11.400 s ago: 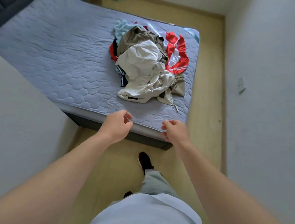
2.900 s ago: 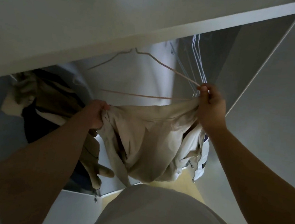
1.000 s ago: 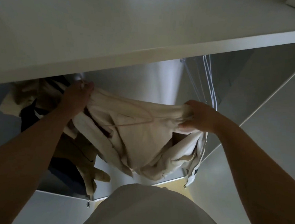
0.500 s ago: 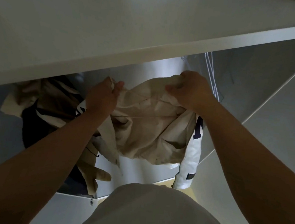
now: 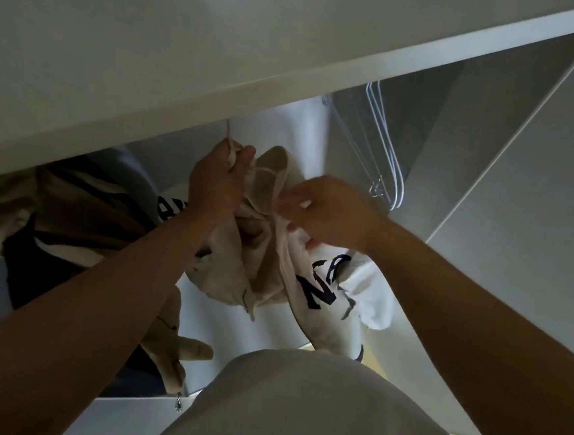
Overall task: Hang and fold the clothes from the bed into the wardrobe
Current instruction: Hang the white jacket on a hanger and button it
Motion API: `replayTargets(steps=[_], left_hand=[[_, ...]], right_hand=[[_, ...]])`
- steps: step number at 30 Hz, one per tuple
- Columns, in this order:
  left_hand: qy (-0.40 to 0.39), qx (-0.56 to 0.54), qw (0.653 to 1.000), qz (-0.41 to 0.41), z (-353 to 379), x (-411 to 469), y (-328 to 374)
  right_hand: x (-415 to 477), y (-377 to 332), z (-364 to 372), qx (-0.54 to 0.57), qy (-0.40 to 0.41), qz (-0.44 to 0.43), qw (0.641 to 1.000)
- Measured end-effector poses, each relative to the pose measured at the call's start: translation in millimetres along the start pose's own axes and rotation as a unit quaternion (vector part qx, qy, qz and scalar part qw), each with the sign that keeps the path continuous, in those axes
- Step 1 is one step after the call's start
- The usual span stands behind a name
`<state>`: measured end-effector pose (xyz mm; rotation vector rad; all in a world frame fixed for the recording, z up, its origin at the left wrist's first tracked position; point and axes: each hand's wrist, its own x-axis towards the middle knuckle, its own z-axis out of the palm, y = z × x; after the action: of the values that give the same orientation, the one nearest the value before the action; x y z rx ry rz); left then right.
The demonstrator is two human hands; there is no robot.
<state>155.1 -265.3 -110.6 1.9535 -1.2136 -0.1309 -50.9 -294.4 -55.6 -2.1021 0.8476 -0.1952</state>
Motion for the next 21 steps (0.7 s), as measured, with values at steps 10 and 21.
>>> replayTargets(steps=[10,21], left_hand=[[-0.031,-0.083,0.996,0.025,18,2,11],[-0.029,0.135,0.99,0.007,-6,40,-19]], right_hand=[[15,62,7,-0.311,0.134,0.065,0.939],[34,62,11,-0.164,0.291,0.056,0.941]])
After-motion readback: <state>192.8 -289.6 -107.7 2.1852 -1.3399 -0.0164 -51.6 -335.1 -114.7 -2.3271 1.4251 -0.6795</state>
